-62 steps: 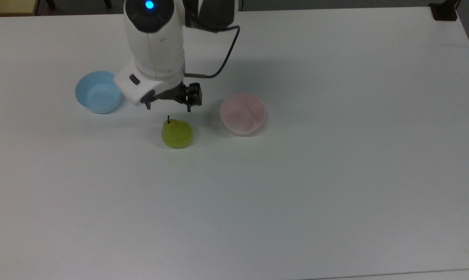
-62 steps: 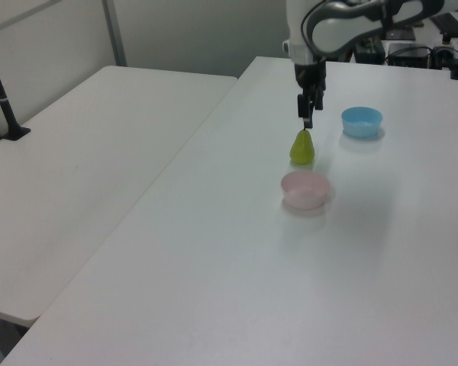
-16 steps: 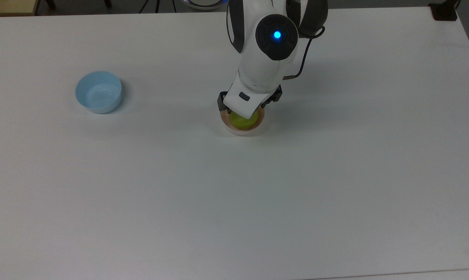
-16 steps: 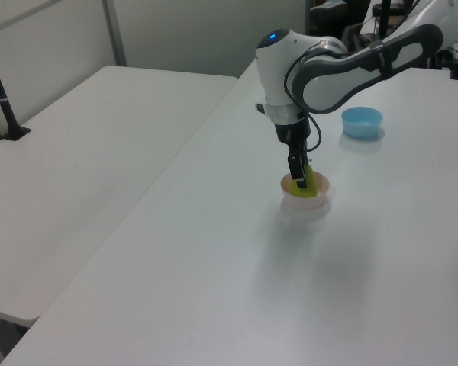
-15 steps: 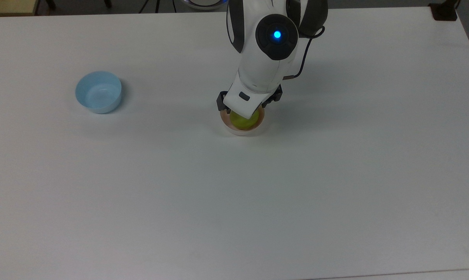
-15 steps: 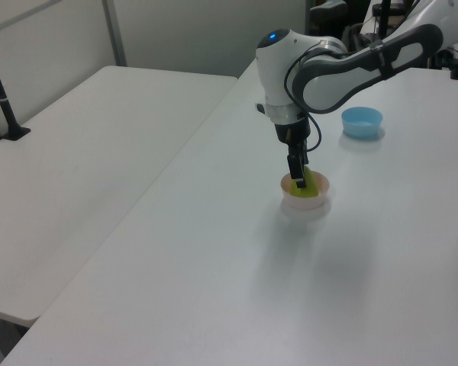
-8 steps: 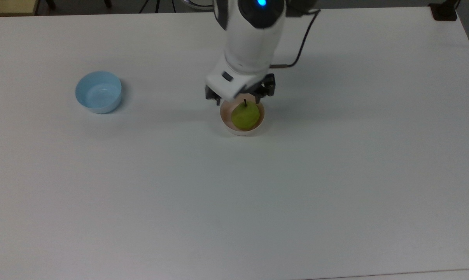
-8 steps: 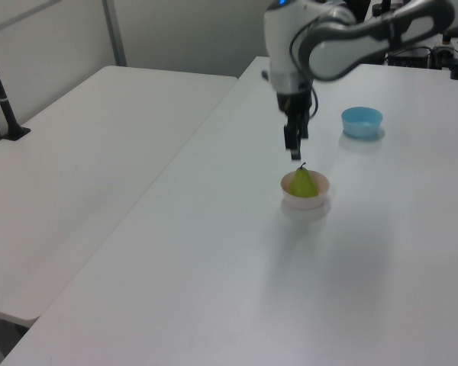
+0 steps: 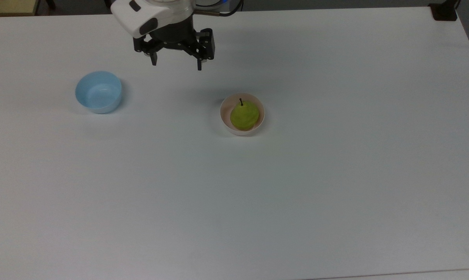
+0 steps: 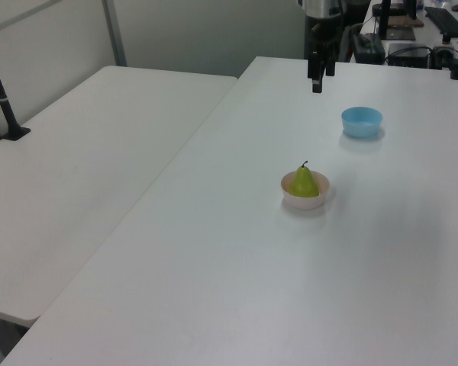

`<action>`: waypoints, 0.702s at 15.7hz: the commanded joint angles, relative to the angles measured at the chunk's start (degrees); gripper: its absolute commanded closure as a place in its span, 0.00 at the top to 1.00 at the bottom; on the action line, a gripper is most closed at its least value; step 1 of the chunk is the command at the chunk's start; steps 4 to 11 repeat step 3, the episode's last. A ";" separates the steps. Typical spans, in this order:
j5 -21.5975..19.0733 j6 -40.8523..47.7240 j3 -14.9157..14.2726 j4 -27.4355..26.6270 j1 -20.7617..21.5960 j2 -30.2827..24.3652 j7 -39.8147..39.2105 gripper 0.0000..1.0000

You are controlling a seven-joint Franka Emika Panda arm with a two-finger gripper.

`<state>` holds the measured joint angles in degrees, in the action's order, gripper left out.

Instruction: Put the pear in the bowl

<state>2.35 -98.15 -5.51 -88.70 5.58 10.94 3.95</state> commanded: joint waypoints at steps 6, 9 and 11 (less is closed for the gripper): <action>1.34 0.33 0.94 -0.94 -1.45 -0.39 2.37 1.00; 1.34 0.33 0.94 -0.94 -1.45 -0.39 2.37 1.00; 1.34 0.33 0.94 -0.94 -1.45 -0.39 2.37 1.00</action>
